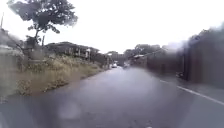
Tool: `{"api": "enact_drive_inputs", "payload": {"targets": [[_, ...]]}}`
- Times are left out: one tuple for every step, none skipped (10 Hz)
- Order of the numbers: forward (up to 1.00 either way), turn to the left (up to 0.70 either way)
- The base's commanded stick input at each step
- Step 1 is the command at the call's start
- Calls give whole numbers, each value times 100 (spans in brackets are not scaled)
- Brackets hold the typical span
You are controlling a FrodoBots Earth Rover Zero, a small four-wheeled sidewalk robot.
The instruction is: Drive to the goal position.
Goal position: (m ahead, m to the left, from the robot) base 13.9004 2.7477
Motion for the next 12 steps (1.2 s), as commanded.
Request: {"api": "enact_drive_inputs", "payload": {"targets": [[70, 0], [70, 0], [70, 0], [70, 0], [70, 0], [70, 0], [70, 0], [70, 0], [70, 0], [70, 0], [70, 0], [70, -8]]}}
